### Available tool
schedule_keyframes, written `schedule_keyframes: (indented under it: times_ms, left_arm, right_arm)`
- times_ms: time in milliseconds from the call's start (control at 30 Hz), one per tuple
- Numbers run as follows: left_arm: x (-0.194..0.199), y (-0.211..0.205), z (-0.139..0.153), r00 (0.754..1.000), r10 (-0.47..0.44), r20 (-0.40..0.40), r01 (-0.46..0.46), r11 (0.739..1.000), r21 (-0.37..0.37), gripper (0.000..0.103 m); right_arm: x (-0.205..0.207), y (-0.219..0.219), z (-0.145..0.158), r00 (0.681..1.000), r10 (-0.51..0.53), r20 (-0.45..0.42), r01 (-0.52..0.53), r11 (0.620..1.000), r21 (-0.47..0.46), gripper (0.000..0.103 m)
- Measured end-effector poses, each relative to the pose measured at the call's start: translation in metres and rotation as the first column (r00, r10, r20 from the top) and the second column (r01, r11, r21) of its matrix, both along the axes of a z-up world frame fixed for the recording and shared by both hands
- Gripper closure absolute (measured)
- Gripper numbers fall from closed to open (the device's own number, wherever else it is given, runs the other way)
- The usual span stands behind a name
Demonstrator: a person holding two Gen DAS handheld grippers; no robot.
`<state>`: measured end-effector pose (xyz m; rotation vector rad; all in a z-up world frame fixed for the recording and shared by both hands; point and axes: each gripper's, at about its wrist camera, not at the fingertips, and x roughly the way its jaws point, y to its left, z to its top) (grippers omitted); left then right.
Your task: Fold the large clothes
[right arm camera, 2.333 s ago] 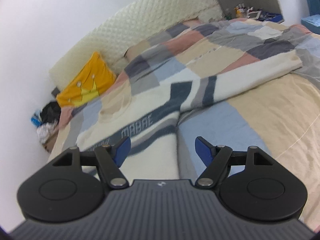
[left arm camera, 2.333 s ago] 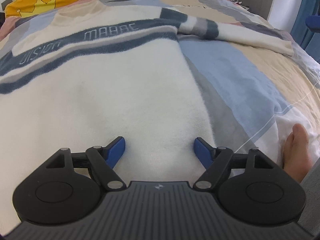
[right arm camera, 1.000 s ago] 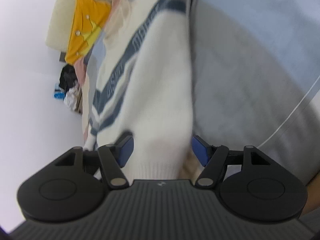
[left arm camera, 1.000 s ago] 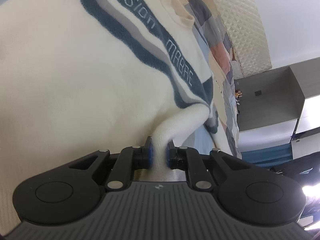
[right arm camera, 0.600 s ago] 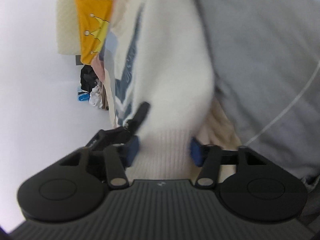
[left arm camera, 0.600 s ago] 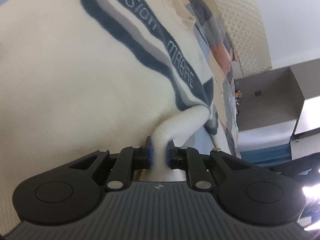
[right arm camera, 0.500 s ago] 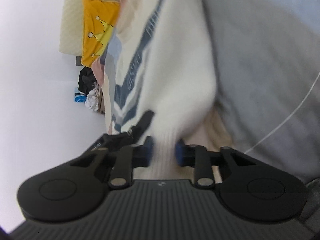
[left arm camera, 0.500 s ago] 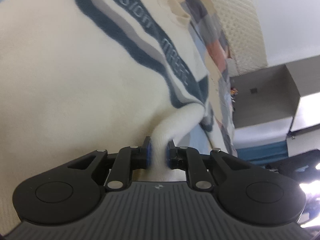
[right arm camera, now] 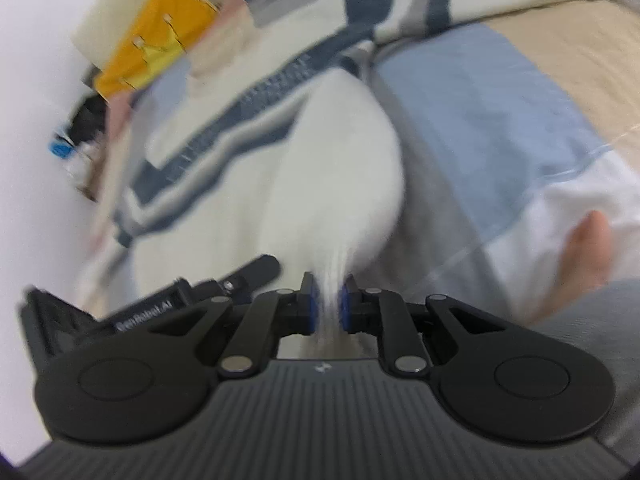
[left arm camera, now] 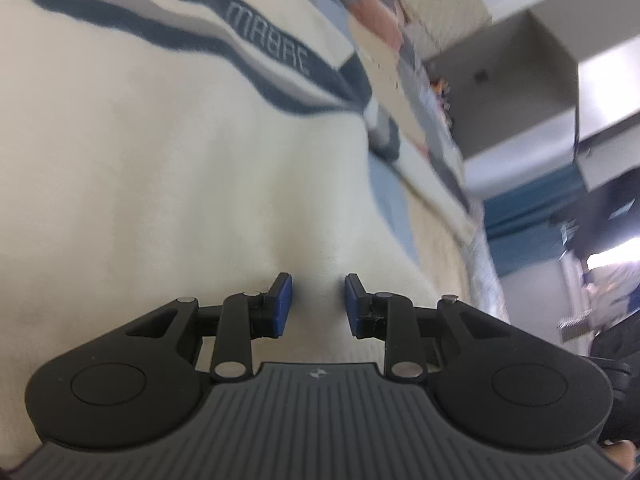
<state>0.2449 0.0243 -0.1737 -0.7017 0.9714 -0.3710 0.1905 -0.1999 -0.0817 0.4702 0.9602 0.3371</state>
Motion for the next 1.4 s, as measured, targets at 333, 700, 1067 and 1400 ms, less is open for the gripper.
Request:
schedule_keyframes:
  times_ms: [333,700,1067,1400]
  left_arm:
    - [-0.002,-0.035,-0.018,0.998,-0.058,-0.04,0.065,0.975,0.213,0.068]
    - [-0.017,-0.028,0.014,0.995,-0.037,0.089,0.012,0.963,0.268,0.058]
    - [-0.026,-0.025,0.041,0.977,0.032,0.209,-0.107,0.928,0.358,0.043]
    - [-0.016,-0.025,0.039,0.978,0.041,0.204,-0.134,0.875,0.466,0.043]
  right_arm:
    - [-0.01,0.005,-0.018,1.0,-0.011,0.018,0.013,0.993,-0.119,0.088]
    - [-0.015,0.003,0.011,0.985,0.021,0.174,0.001,0.992,-0.123,0.06]
    - [0.01,-0.051,0.058,0.904,-0.113,0.412,0.151,0.987,-0.062,0.04]
    - [0.087,-0.102,0.045,0.827,-0.42,0.373,0.414,0.905,0.1,0.039]
